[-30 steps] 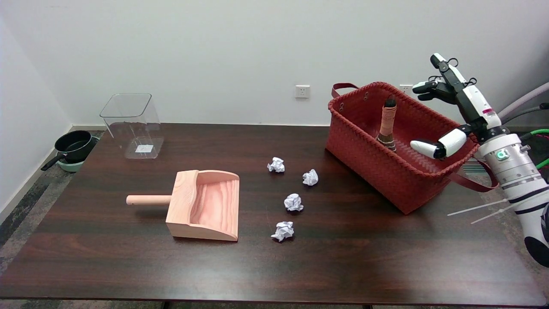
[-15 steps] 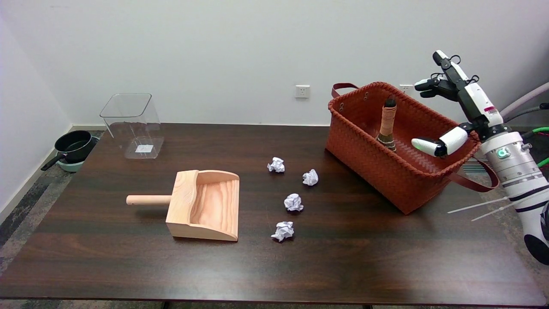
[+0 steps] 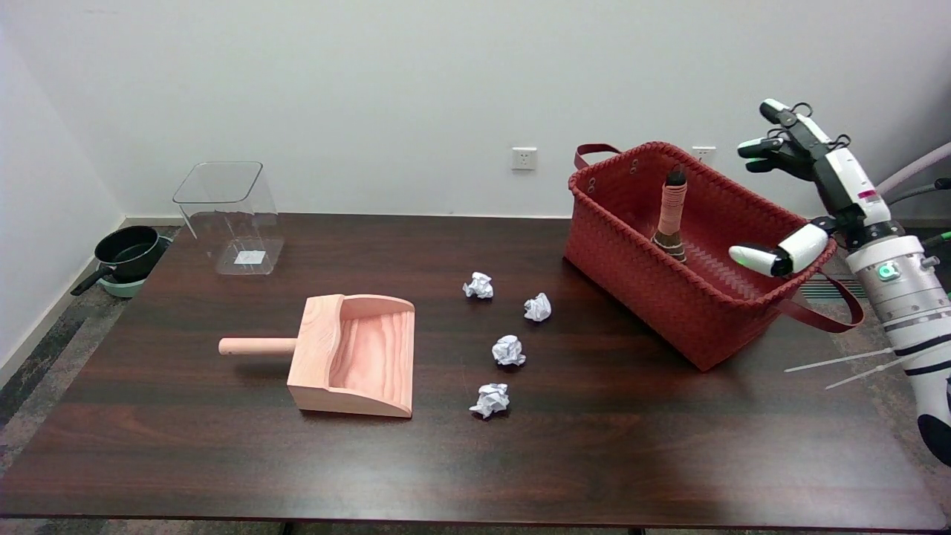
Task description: Pick up the broom in the basket.
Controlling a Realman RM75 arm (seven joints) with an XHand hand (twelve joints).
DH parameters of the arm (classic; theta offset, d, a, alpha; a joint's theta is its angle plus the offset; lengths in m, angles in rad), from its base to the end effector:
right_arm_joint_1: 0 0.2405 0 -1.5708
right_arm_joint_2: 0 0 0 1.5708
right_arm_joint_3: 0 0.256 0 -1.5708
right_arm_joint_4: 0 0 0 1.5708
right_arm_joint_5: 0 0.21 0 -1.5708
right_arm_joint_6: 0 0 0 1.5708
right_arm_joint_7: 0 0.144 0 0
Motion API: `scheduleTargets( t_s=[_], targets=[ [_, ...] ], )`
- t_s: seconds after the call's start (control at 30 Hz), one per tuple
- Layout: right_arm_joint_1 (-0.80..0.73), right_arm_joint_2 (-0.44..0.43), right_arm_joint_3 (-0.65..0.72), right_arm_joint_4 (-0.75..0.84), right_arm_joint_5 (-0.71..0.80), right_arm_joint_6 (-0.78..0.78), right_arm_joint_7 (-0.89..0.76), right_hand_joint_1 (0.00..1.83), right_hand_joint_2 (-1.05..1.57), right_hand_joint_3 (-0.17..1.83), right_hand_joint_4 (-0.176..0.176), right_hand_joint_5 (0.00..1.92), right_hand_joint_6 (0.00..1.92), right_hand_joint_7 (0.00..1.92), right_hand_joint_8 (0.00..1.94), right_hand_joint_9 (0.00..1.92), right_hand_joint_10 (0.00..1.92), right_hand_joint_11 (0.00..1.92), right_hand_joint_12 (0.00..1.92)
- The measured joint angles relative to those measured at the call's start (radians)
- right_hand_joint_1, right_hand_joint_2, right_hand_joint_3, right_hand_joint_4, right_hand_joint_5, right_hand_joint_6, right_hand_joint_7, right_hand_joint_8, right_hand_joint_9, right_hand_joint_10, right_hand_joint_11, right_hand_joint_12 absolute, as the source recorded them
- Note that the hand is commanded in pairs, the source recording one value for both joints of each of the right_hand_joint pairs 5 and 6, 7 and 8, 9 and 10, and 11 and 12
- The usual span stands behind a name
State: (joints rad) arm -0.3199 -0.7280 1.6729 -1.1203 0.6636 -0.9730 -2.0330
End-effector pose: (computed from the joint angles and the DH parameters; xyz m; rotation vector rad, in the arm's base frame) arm -0.2073 -0.2408 0.5323 1.4848 -0.2279 0.9274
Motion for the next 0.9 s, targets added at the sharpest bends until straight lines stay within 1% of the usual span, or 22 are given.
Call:
scheduleTargets(
  t_s=[0.07,0.1,0.13,0.17,0.23,0.27,0.3,0.4,0.5,0.57,0.63,0.7,0.83,0.9],
  targets=[
    [-0.002,-0.001,0.010,0.003,0.010,0.000,0.003,1.28,-0.38,1.22,0.000,0.22,0.22,0.59,0.59,0.47,0.47,0.61,0.61],
    [-0.003,-0.002,0.015,0.003,0.015,0.000,0.003,1.29,-0.41,1.28,0.000,0.28,0.28,0.59,0.59,0.47,0.47,0.61,0.61],
    [-0.003,-0.002,0.020,0.003,0.020,0.001,0.004,1.25,-0.43,1.36,0.000,0.41,0.41,0.61,0.61,0.47,0.47,0.61,0.61],
    [-0.004,-0.003,0.026,0.003,0.024,0.004,0.004,1.22,-0.44,1.41,0.000,0.56,0.56,0.62,0.62,0.47,0.47,0.61,0.61],
    [-0.005,-0.003,0.038,0.004,0.031,0.010,0.005,1.20,-0.39,1.37,0.000,0.82,0.82,0.65,0.65,0.47,0.47,0.60,0.60],
    [-0.005,-0.003,0.044,0.005,0.034,0.014,0.006,1.19,-0.37,1.33,0.000,0.89,0.89,0.65,0.65,0.47,0.47,0.60,0.60],
    [-0.006,-0.003,0.048,0.005,0.036,0.016,0.006,1.19,-0.35,1.31,0.000,0.94,0.94,0.65,0.65,0.47,0.47,0.60,0.60],
    [-0.009,-0.003,0.069,0.007,0.044,0.028,0.008,1.19,-0.34,1.29,0.000,0.99,0.99,0.66,0.66,0.48,0.48,0.61,0.61],
    [-0.012,-0.004,0.083,0.009,0.050,0.037,0.010,1.19,-0.35,1.31,0.000,0.95,0.95,0.67,0.67,0.48,0.48,0.61,0.61],
    [-0.015,-0.005,0.090,0.010,0.054,0.042,0.011,1.20,-0.42,1.40,0.000,0.79,0.79,0.66,0.66,0.49,0.49,0.61,0.61],
    [-0.017,-0.006,0.095,0.010,0.057,0.046,0.011,1.20,-0.44,1.42,0.000,0.72,0.72,0.65,0.65,0.49,0.49,0.62,0.62],
    [-0.020,-0.008,0.100,0.011,0.059,0.049,0.012,1.23,-0.48,1.45,0.000,0.59,0.59,0.64,0.64,0.49,0.49,0.62,0.62],
    [-0.027,-0.011,0.106,0.015,0.062,0.054,0.013,1.23,-0.51,1.48,0.000,0.54,0.54,0.64,0.64,0.48,0.48,0.61,0.61],
    [-0.031,-0.012,0.107,0.017,0.062,0.057,0.014,1.24,-0.54,1.48,0.000,0.45,0.45,0.62,0.62,0.48,0.48,0.61,0.61]
  ],
)
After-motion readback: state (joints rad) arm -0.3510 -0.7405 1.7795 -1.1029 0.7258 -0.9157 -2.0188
